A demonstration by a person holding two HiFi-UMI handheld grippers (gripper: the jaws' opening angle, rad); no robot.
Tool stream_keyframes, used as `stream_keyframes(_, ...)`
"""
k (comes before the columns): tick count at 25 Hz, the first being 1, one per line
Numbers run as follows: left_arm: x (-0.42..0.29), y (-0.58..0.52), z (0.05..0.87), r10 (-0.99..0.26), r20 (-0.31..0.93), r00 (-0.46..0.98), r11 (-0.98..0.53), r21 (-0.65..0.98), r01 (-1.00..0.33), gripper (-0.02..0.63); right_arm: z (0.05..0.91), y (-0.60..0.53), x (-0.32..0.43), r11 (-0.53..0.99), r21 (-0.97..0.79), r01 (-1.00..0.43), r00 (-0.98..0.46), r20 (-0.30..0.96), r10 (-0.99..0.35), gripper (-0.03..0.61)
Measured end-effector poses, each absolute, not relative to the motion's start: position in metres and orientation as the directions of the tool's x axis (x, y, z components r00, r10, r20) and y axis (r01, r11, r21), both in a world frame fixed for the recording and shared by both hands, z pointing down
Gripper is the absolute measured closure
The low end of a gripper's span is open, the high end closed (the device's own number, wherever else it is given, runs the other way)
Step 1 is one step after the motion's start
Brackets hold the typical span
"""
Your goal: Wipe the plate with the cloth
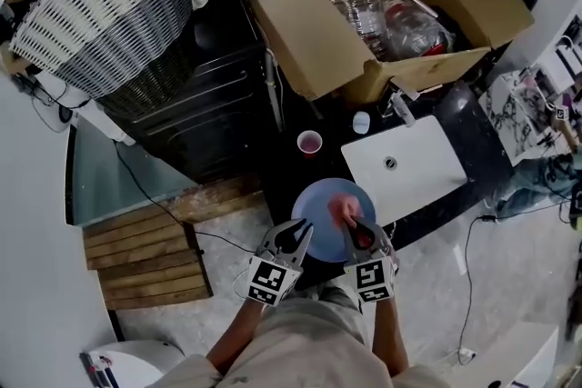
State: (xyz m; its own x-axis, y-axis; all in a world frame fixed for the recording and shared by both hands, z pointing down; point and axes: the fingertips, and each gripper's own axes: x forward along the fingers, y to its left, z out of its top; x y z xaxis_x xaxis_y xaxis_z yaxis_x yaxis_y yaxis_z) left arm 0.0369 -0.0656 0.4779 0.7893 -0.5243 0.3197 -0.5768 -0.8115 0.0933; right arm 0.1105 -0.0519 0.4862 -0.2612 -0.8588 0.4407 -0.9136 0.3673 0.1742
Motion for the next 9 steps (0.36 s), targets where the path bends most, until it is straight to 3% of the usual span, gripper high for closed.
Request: stream_keyframes(9,0.020,-0.059,0.474,-0.500,0.306,0.811,-0.831,0.096,-0.548,0.565,0.480,-0.046,0.090,0.333,0.177,-0.926,-0.233,0.425,-0.875,0.554)
